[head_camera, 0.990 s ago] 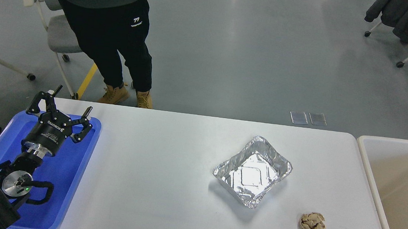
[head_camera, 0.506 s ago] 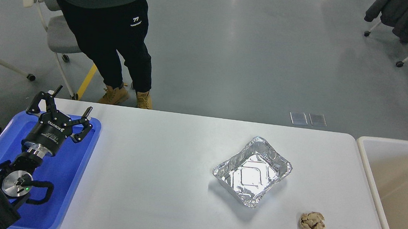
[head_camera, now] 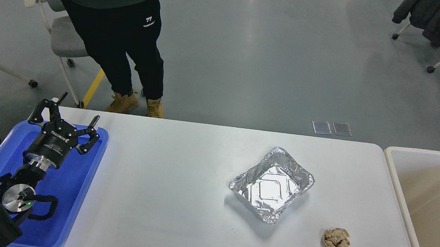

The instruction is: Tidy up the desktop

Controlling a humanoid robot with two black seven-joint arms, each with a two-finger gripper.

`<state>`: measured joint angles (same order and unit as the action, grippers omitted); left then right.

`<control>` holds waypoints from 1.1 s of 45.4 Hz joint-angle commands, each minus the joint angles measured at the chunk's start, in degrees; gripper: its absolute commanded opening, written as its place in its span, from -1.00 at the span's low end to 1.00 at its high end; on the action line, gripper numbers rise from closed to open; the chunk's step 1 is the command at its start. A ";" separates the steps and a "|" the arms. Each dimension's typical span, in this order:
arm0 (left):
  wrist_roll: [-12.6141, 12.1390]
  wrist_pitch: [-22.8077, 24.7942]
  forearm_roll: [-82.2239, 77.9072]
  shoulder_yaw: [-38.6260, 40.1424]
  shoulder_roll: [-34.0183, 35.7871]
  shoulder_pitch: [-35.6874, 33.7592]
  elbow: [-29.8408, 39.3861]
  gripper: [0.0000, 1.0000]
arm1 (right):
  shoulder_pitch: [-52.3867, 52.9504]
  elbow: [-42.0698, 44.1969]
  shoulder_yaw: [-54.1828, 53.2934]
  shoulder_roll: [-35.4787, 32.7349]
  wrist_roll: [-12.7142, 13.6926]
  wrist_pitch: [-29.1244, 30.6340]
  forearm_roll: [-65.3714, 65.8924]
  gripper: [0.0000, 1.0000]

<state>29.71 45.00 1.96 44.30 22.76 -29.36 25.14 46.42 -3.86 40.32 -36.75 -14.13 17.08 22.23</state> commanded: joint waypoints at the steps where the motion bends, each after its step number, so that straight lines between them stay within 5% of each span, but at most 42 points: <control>1: 0.00 0.00 0.06 0.09 0.00 0.00 0.00 0.98 | -5.11 2.72 -4.37 4.75 2.35 -2.40 -0.08 -1.00; 19: 0.00 0.00 0.06 0.00 0.00 0.00 0.00 0.98 | -5.90 2.80 -7.10 5.99 4.38 -3.54 0.00 -1.00; 22: 0.00 0.00 0.06 0.00 0.00 0.00 0.00 0.98 | -5.90 2.80 -7.10 5.81 4.38 -4.33 -0.08 -0.35; 26: 0.00 0.00 -0.03 0.00 0.00 0.00 0.00 0.98 | -6.34 2.63 -7.10 5.55 4.29 -4.86 0.00 0.07; 31: 0.00 0.00 0.06 0.00 0.00 0.00 0.00 0.98 | -6.08 2.37 -7.10 4.58 4.29 -4.95 0.00 0.95; 41: 0.00 0.00 -0.03 0.00 0.00 0.00 0.00 0.98 | -1.87 -1.40 -6.66 2.04 4.20 -4.34 0.00 0.98; 50: 0.00 0.00 -0.03 0.00 0.00 0.00 0.00 0.98 | 9.64 -23.02 -5.78 -10.26 4.20 -3.99 0.09 1.00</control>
<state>29.71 45.00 2.00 44.30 22.76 -29.36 25.14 45.99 -9.15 33.78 -36.36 -9.93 12.83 22.25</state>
